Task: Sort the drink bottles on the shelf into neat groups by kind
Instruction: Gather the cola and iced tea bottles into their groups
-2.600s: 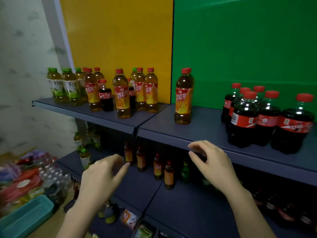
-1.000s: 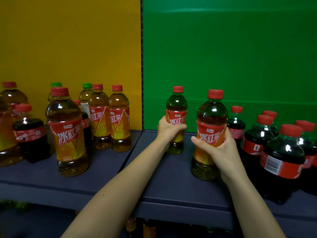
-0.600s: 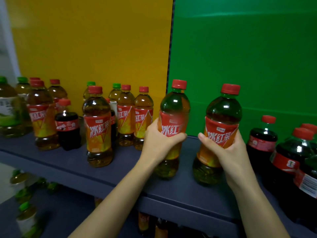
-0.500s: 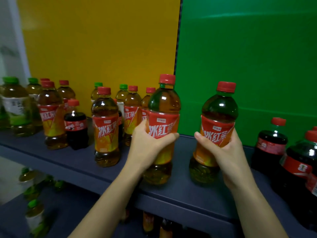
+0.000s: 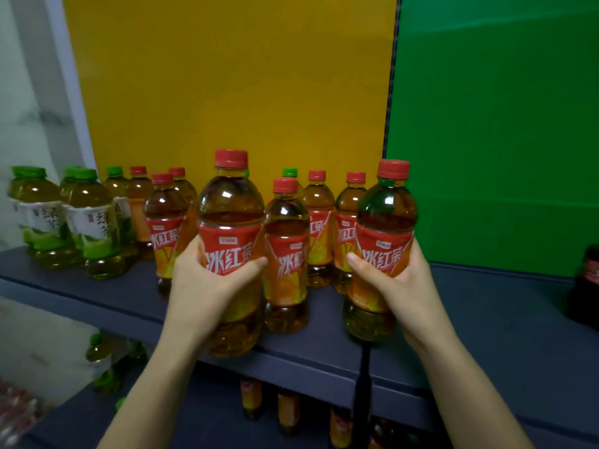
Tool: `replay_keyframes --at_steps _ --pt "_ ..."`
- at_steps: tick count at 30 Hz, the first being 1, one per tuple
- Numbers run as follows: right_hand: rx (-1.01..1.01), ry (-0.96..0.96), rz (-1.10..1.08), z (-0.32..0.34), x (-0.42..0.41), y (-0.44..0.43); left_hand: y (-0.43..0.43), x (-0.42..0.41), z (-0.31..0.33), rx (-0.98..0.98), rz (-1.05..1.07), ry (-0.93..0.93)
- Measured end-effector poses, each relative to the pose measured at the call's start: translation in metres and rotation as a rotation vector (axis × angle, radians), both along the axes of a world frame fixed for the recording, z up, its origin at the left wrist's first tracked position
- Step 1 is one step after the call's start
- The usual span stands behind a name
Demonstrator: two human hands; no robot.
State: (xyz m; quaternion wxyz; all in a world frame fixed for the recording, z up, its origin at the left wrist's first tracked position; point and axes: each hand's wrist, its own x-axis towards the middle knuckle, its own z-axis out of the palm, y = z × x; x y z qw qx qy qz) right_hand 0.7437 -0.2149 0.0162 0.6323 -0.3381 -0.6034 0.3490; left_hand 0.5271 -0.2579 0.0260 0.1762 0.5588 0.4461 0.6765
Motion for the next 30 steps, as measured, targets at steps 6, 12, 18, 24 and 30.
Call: replay_keyframes --at_steps 6,12,18,24,30 --pt "-0.019 0.012 -0.096 -0.012 -0.035 0.011 0.046 -0.025 -0.02 -0.026 -0.072 0.049" --pt "-0.056 -0.065 -0.234 -0.019 -0.049 0.019 0.075 -0.03 -0.035 -0.067 -0.138 -0.027" --pt "-0.041 -0.144 -0.324 -0.027 -0.05 0.023 0.088 -0.015 -0.035 -0.063 -0.19 -0.051" --pt "-0.046 -0.094 -0.239 -0.031 -0.045 0.023 0.096 -0.005 -0.035 -0.05 -0.182 -0.052" --pt "-0.055 -0.115 -0.243 -0.033 -0.042 0.024 0.096 -0.001 -0.032 -0.097 -0.182 -0.025"
